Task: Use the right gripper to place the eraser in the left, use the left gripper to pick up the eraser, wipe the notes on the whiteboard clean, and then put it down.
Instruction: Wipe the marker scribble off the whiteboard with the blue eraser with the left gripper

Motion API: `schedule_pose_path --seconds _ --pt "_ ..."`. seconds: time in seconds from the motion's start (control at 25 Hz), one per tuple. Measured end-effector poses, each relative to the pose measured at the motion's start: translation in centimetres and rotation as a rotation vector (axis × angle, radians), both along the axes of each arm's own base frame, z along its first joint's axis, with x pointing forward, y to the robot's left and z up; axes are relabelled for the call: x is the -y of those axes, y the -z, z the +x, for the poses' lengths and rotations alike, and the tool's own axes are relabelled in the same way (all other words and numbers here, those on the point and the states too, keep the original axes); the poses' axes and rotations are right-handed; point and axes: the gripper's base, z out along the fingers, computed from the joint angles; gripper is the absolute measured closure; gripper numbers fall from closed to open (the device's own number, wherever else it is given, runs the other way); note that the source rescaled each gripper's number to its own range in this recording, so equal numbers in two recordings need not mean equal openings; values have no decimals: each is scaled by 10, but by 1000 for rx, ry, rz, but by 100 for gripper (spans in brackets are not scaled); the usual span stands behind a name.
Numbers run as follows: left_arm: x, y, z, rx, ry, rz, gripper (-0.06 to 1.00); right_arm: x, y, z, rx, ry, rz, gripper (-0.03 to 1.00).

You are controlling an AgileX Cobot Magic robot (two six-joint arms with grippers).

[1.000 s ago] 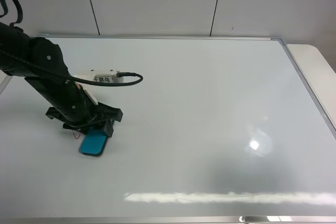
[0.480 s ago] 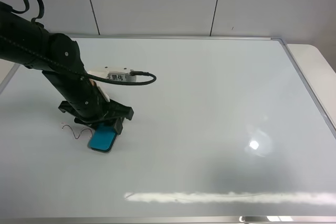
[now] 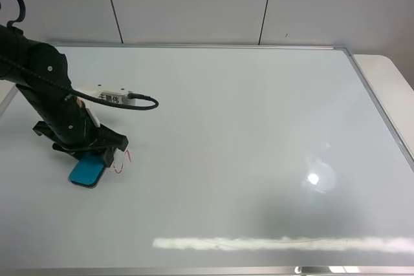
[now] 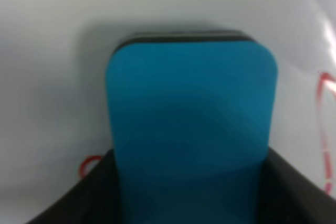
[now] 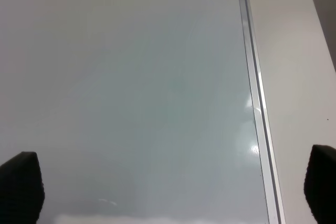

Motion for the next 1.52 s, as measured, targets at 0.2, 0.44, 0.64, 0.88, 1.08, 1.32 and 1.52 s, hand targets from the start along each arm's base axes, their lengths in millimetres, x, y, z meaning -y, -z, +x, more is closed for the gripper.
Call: schedule_pose_path --seconds 0.2,0.44,0.64,0.88,1.08,1.32,1.52 --pt "-19 2 -2 23 -49 1 91 0 0 0 0 0 0 -3" --pt "-30 1 0 32 -71 10 91 0 0 0 0 0 0 -3" --pt "-23 0 -3 35 -49 14 91 0 0 0 0 0 0 -3" --pt "11 1 -16 16 31 3 91 0 0 0 0 0 0 -3" --pt "45 -2 -29 -27 94 -4 91 0 0 0 0 0 0 -3" --pt "68 -6 -31 -72 134 -1 91 0 0 0 0 0 0 -3" --pt "65 -6 -28 -70 123 -1 91 0 0 0 0 0 0 -3"
